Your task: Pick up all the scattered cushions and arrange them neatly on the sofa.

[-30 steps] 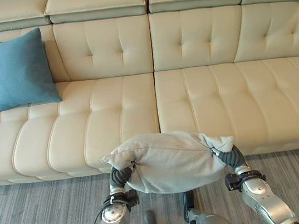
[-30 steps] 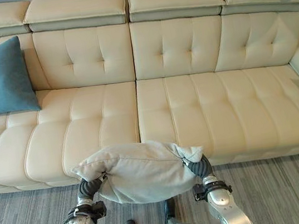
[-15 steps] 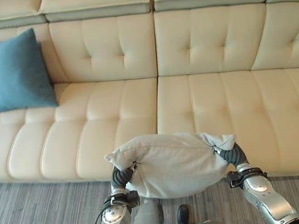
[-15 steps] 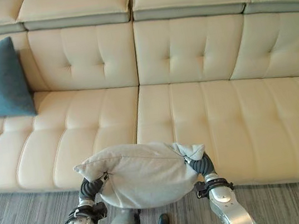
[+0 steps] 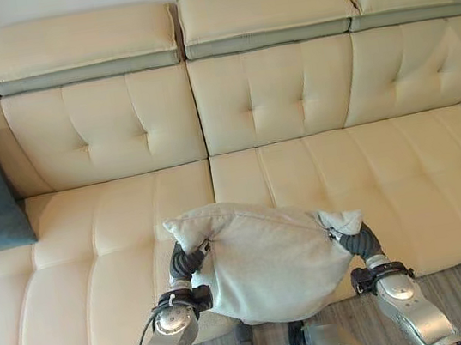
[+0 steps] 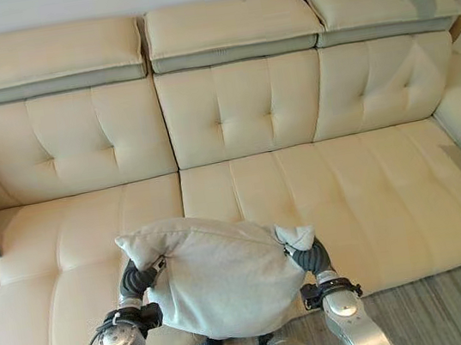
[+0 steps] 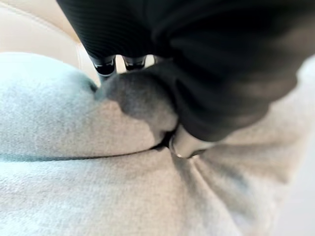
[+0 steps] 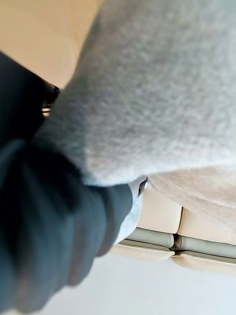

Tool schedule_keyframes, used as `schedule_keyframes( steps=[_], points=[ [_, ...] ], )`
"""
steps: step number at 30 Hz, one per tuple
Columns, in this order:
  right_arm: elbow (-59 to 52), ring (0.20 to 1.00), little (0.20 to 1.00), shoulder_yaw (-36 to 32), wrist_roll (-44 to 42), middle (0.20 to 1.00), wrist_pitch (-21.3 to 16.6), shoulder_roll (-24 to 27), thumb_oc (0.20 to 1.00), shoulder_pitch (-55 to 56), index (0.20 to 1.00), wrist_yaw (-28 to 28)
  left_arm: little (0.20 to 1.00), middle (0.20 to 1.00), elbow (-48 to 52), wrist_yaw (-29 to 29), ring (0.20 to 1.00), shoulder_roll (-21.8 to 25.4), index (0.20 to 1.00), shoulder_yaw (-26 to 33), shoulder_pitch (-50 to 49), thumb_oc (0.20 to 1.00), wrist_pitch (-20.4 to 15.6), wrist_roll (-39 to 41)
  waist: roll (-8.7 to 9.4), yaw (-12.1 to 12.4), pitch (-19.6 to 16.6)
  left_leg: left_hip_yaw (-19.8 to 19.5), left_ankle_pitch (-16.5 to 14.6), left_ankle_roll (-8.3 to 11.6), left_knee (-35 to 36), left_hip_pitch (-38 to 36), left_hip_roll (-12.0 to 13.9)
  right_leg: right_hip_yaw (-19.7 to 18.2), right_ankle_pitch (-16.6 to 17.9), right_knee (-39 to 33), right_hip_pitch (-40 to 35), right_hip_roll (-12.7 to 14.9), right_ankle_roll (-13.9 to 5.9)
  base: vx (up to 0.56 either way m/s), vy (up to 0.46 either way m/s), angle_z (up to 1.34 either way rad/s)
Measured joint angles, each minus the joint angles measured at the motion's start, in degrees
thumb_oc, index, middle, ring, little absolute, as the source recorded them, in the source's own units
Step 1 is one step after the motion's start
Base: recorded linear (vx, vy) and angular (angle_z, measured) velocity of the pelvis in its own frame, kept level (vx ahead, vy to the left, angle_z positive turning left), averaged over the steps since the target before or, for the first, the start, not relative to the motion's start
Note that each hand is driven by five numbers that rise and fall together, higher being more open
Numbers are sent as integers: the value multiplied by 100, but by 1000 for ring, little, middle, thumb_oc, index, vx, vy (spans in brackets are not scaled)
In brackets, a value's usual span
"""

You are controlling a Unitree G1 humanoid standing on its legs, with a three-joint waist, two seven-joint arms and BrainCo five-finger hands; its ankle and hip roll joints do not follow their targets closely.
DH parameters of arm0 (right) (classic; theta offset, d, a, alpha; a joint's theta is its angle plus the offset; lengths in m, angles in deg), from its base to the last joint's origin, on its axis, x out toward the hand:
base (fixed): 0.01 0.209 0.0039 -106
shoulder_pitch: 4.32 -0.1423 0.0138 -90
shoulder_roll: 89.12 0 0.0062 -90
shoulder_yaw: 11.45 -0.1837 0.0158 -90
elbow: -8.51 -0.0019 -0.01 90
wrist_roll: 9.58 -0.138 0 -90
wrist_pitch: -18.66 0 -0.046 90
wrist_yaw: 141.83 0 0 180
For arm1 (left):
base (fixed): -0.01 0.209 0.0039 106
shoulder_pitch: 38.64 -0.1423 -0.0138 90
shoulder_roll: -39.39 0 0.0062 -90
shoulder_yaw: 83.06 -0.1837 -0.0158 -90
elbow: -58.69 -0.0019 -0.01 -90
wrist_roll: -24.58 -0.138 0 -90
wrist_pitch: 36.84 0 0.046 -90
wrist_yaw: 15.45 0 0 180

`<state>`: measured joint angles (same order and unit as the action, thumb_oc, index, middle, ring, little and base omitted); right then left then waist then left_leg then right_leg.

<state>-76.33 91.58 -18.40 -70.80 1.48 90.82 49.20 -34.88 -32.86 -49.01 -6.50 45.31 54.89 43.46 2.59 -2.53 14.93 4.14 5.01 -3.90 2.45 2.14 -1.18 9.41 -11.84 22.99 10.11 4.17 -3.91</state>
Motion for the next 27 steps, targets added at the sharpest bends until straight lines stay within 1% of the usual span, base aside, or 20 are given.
schedule_keyframes(
  steps=[1,2,3,4,5,6,7,8,9,10,12,14,16,18,20,22,23,24,26,27],
  points=[
    [-7,200,200,4,0,200,0,-28,200,-23,200,-1,200,200,0,-14,200,19,200,12,-3,200,0,0,1,22,-1,10,15,19,-6,7,24,-2,95,-602,-53,0,-59,117,-72,-3],
    [-1,200,200,32,-5,200,-2,-43,200,-55,200,8,200,200,-10,-15,200,62,200,30,14,200,-2,2,7,40,-5,53,20,27,10,-2,36,-4,501,-1223,-105,39,-47,184,-108,19],
    [4,200,200,55,-10,200,-5,-69,200,-8,200,12,200,200,-19,-46,200,59,200,37,-30,200,-2,-1,11,34,-24,-14,5,99,69,-59,35,-7,1082,-1718,-334,31,-145,187,-108,23],
    [-12,200,200,106,-12,200,-4,-83,200,34,200,18,200,200,-9,-50,200,72,200,49,-86,200,-3,-3,29,50,-42,-20,20,137,144,-132,29,-1,1354,-1946,-467,17,-99,153,-91,17],
    [8,200,200,206,-13,200,-3,-79,200,40,200,13,200,200,-5,-89,200,18,200,97,-205,200,-3,-3,20,106,-73,-23,15,217,218,-237,46,24,1688,-2356,-712,-50,63,153,-67,0],
    [17,200,200,212,-14,200,-3,-85,200,51,200,7,200,200,3,-91,200,-23,200,141,-285,200,-3,-3,-8,136,-129,-25,-39,301,217,-232,71,28,1835,-2680,-848,-103,106,153,-67,-9],
    [19,200,200,216,-14,200,3,-74,200,32,200,-9,200,200,17,-87,200,-68,200,187,-337,200,-3,-4,-34,174,-147,-29,-56,330,229,-238,93,28,1895,-2815,-908,-137,154,157,-66,-1],
    [21,200,200,227,-14,200,21,-70,200,35,200,-35,200,200,19,-90,200,-185,200,266,-431,200,-3,-4,-99,158,-180,-36,-50,355,249,-250,130,78,1916,-2805,-955,-176,191,65,-31,6],
    [21,200,200,229,-13,200,27,-63,200,56,200,-39,200,200,19,-97,200,-227,200,263,-467,200,-3,-4,-116,153,-200,-52,-20,343,242,-294,145,121,1951,-2783,-986,-188,240,86,-40,12],
    [17,200,200,239,-9,200,49,-37,200,49,200,-29,200,200,23,-102,200,-252,200,252,-500,200,-3,-4,-145,196,-208,-58,-25,352,255,-303,169,163,1927,-2784,-1043,-202,234,49,-13,16],
    [-3,200,200,270,20,200,121,75,200,-13,200,5,200,200,25,-132,200,-320,200,243,-502,200,8,-4,-163,199,-259,-156,-26,377,253,-321,194,232,1887,-2785,-1094,-230,210,61,-11,22],
    [-100,200,200,311,96,200,161,116,200,-194,200,88,200,200,63,-251,200,-348,200,250,-457,200,11,-1,-142,221,-275,-242,-45,445,254,-283,197,333,1865,-2785,-1101,-231,219,69,-8,20],
    [-163,200,200,415,108,200,250,132,200,-589,200,232,200,200,87,-426,200,-359,200,297,-363,200,14,13,-114,277,-313,-273,-38,477,254,-262,191,354,1836,-2784,-1097,-225,201,74,5,14],
    [-174,200,200,447,171,200,253,110,200,-1095,200,429,200,200,120,-687,200,-349,200,332,-75,200,13,22,-56,305,-370,-374,-5,510,254,-185,184,477,1827,-2784,-1079,-207,197,49,11,32],
    [-172,200,200,540,216,200,340,43,200,-1787,200,649,200,200,136,-994,200,-336,200,416,328,200,13,20,-15,412,-395,-371,-17,493,254,-151,184,518,1824,-2784,-1078,-196,199,52,15,22],
    [-177,200,200,580,218,200,347,-1,200,-2138,200,739,200,200,134,-1146,200,-306,200,516,620,200,-1,15,25,411,-431,-372,-11,498,253,-95,191,620,1824,-2784,-1058,-181,198,54,23,26],
    [-178,200,200,630,216,200,362,-71,200,-2372,200,792,200,200,209,-1250,200,-285,200,626,768,200,-10,13,67,466,-467,-370,-10,500,254,-72,196,670,1811,-2784,-1064,-175,202,47,35,24],
    [-144,200,200,660,216,200,370,-81,200,-2510,200,840,200,200,229,-1299,200,-260,200,685,843,200,-10,9,92,471,-485,-374,-3,503,252,-59,197,683,1808,-2784,-1056,-175,201,43,38,26],
    [-132,200,200,673,214,200,372,-182,200,-2706,200,900,200,200,264,-1418,200,-143,200,753,1056,200,-18,10,128,520,-540,-421,98,512,248,15,191,786,1801,-2784,-1028,-165,197,42,41,26],
    [-95,200,200,678,213,200,380,-268,200,-2795,200,962,200,200,280,-1473,200,-66,200,829,1185,200,-25,13,131,585,-544,-494,157,438,213,46,154,820,1834,-2784,-1030,-150,244,49,59,30]
  ],
)
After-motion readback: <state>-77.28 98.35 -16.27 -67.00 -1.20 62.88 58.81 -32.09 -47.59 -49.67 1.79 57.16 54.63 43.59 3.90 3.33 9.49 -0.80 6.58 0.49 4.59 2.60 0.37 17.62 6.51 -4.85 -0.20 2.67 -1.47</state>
